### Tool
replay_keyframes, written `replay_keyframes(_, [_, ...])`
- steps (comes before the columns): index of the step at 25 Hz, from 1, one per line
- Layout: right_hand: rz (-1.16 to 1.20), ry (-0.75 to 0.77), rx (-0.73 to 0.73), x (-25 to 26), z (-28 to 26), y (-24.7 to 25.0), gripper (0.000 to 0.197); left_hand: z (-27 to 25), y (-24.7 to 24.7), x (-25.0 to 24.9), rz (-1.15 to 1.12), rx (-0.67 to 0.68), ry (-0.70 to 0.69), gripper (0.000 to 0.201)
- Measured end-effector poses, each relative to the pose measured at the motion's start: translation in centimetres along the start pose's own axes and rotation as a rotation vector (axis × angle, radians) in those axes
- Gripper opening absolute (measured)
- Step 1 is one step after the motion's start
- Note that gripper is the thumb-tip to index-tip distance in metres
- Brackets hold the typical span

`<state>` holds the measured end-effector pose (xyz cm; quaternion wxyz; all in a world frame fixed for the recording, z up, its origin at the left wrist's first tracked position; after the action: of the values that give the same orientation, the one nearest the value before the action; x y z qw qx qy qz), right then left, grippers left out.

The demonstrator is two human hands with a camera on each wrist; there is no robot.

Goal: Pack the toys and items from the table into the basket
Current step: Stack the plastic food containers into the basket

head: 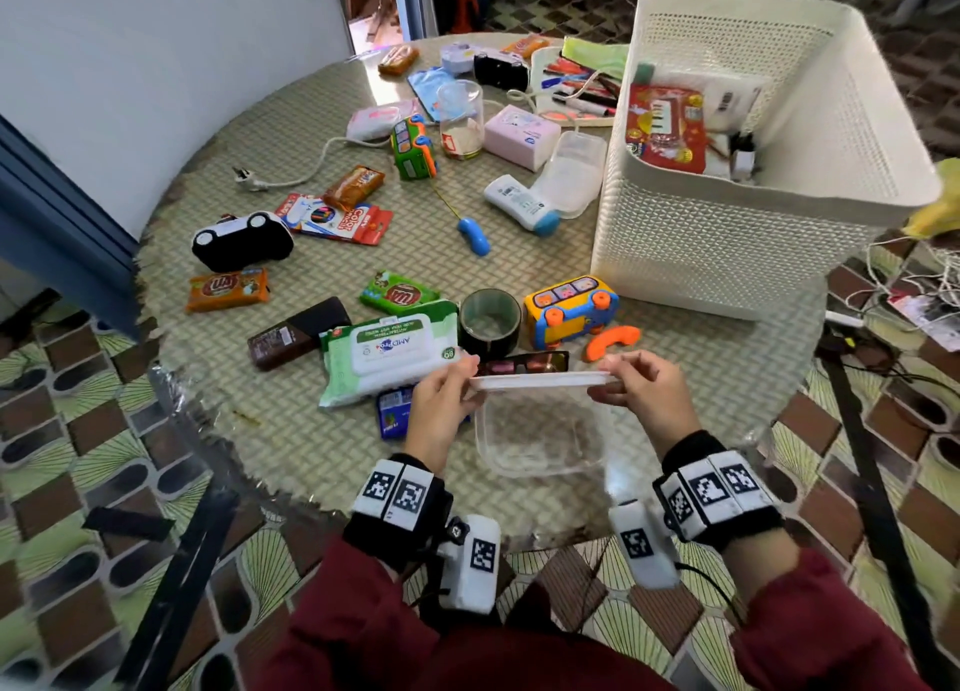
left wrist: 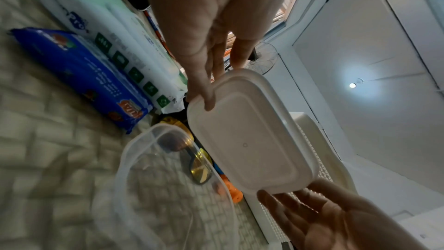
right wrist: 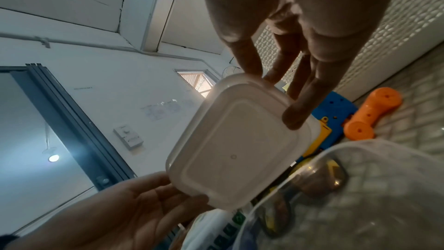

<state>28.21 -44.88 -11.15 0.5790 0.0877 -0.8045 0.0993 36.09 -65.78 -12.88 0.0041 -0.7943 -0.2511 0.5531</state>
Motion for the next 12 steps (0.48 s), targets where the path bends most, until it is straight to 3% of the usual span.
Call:
replay_keyframes(1, [-0.055, 0.000, 0.007, -0.3, -0.4, 0.2, 0.012, -0.2, -0.1, 0.4, 0.015, -0.004, 0.004, 0.022])
replay_keyframes(5, [-0.338, -0.011, -0.005, -1.8, -1.6, 1.2, 0.034, -1.3, -0.3, 1.7, 0.116, 0.010, 0.024, 0.045])
replay_keyframes(12, [-0.615, -0.010, 0.019, -4.8, -2.5, 1.9, 0.034, -2.6, 0.6, 4.9, 0.411, 0.048, -0.008, 0.057])
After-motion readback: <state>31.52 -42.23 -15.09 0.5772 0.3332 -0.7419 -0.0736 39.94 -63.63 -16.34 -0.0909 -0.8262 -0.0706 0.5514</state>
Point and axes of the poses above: each hand's wrist, its own z-axis towards the middle knuckle, its own y-axis out of the back of the hand, x = y × z, the point moved 3 cm from there along z, towards the middle knuckle, and after that the axes turned 11 degrees about x, right-handed, at the moved point
